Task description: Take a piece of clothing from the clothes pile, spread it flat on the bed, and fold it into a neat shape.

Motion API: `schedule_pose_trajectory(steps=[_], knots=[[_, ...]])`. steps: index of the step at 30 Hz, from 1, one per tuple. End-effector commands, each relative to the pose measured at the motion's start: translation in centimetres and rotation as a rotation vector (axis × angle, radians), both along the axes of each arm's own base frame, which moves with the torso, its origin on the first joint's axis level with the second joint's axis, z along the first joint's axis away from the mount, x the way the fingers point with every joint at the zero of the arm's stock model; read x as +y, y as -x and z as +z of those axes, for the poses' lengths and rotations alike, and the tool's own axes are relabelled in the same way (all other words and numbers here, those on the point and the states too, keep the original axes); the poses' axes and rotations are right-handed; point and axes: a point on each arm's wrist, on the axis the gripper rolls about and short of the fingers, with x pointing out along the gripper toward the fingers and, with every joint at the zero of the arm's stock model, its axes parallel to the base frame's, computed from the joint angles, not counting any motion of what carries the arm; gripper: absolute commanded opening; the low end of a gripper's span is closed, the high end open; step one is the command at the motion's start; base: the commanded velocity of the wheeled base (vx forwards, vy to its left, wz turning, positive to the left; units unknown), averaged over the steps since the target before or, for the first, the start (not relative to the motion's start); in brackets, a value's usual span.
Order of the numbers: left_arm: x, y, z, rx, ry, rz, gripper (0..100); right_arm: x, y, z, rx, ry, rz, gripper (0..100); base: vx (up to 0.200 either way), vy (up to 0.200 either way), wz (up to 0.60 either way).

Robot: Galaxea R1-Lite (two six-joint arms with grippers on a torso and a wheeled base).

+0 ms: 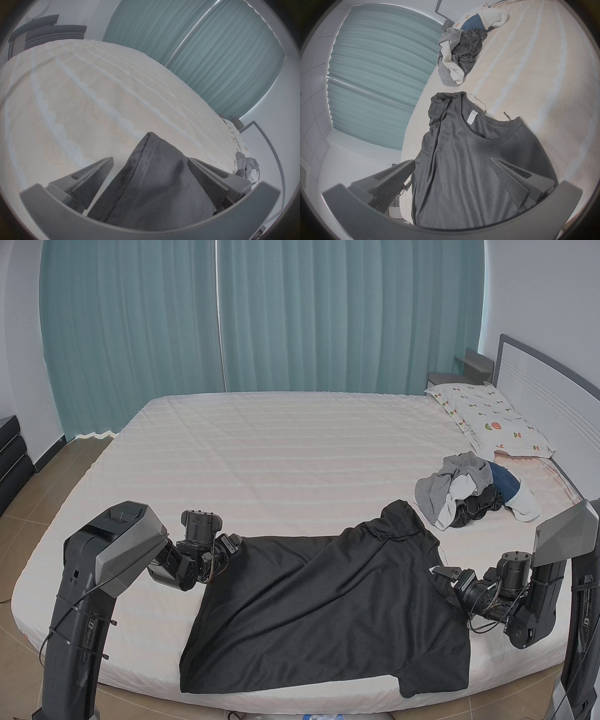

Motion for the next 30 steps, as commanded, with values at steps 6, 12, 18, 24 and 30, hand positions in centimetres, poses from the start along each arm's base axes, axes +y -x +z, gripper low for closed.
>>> schedule_pose_trajectory(steps=[6,12,18,24,30], knots=[[0.1,-0.3,-0.3,-0.005,-0.007,0.011,0,0.0,0.0,0.0,-0.005,-0.001,0.001,100,0.000,0.000,0.00],[0.5,-1.1,-0.2,-0.043,-0.041,0.093,0,0.0,0.0,0.0,-0.004,0.000,0.000,100,0.000,0.000,0.00],[1.2,-1.7,0.1,-0.062,-0.017,0.158,0,0.0,0.0,-0.1,-0.003,0.002,0.000,100,0.000,0.000,0.00],[1.9,-1.8,0.3,-0.069,-0.011,0.187,0,0.0,0.0,-0.1,-0.004,0.004,0.000,100,0.000,0.000,0.00],[3.7,-2.0,0.3,-0.067,-0.014,0.233,0,0.1,0.0,-0.1,-0.003,0.005,0.002,100,0.000,0.000,0.00]])
